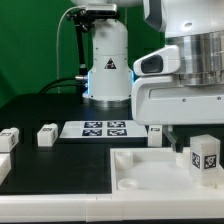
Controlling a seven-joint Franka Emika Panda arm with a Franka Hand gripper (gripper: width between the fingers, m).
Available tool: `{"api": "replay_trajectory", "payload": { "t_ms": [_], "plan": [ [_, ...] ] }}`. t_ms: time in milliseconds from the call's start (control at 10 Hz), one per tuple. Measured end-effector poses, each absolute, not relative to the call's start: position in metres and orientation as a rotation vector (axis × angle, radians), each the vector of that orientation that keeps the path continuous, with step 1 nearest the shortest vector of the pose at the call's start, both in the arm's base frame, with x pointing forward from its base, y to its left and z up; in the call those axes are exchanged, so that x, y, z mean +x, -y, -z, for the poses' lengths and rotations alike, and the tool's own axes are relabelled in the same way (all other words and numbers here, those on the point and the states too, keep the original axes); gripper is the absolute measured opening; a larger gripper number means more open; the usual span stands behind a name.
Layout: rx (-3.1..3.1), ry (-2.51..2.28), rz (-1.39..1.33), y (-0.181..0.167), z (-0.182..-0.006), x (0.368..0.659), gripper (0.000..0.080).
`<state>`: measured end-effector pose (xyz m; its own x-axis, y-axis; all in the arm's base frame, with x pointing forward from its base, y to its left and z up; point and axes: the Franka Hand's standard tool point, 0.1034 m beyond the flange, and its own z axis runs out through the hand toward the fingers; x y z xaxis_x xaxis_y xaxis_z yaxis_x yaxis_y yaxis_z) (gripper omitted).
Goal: Assemble one leg
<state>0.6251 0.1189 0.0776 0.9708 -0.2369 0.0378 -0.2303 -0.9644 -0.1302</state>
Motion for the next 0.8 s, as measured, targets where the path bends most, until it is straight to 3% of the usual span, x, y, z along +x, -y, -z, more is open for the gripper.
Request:
{"api": "replay_trajectory", "payload": {
  "t_ms": [400, 600, 700, 800],
  "plan": [
    [-3.03, 0.168, 0.11, -0.1188, -0.0766, 0.6244, 0.0649],
    [-3.03, 0.165, 0.11, -0.1187, -0.0765, 0.6244, 0.039],
    [-3.031, 0.164, 0.11, -0.118, -0.0765, 0.6245, 0.039],
    [-3.031, 0.153, 0.109, -0.1178, -0.0764, 0.6245, 0.0291]
  ]
}}
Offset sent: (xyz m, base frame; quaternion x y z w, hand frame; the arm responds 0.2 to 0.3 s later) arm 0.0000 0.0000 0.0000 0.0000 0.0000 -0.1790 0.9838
